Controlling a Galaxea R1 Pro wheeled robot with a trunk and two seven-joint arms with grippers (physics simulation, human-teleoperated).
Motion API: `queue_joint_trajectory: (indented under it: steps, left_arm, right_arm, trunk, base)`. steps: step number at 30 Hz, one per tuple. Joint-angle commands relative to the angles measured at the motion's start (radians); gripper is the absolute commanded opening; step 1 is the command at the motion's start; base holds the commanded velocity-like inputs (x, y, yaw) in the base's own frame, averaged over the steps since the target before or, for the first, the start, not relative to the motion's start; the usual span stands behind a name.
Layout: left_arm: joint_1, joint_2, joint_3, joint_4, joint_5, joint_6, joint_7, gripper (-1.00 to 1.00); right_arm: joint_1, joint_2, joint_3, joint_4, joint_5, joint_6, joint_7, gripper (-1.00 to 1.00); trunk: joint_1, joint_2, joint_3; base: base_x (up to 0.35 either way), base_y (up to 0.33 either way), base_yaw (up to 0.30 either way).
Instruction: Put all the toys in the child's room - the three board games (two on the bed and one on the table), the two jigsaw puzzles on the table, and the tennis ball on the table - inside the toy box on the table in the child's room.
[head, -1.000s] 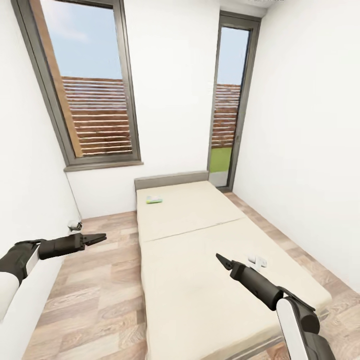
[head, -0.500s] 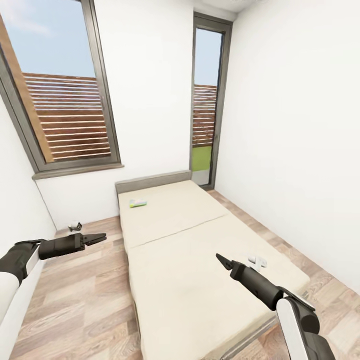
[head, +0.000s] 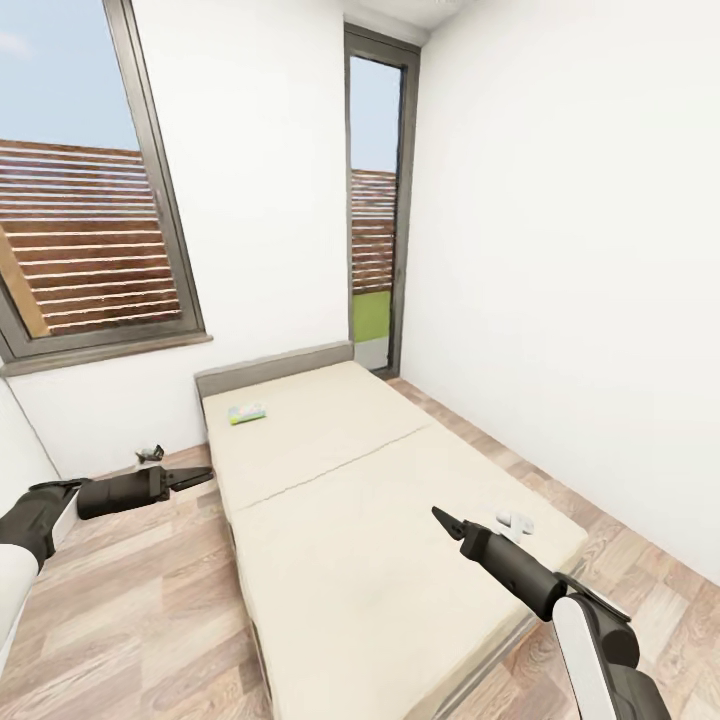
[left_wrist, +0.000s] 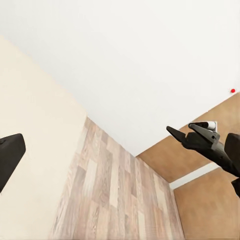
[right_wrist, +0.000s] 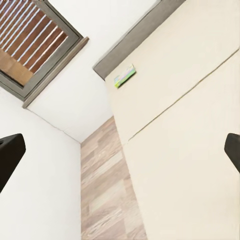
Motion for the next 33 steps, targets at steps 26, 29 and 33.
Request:
queue_joint_trajectory:
  steps: [26, 29, 33]
  left_arm:
    - [-0.001, 0.000, 0.001, 0.000, 0.000, 0.011, -0.004, 1.00]
    - [-0.001, 0.000, 0.001, 0.000, 0.000, 0.011, -0.004, 1.00]
    - [-0.001, 0.000, 0.001, 0.000, 0.000, 0.011, -0.004, 1.00]
  right_arm:
    - [-0.001, 0.001, -0.003, -0.001, -0.003, 0.011, 0.004, 1.00]
    - [-0.001, 0.001, -0.003, -0.001, -0.003, 0.011, 0.004, 1.00]
    - [-0.001, 0.001, -0.003, -0.001, -0.003, 0.011, 0.004, 1.00]
  trunk:
    - [0.001, -0.002, -0.002]
    - [0.001, -0.002, -0.002]
    - [0.001, -0.002, -0.002]
  base:
    - [0.023, 0.137, -0.196]
    - [0.000, 0.217, -0.280]
    - [0.000, 0.137, -0.280]
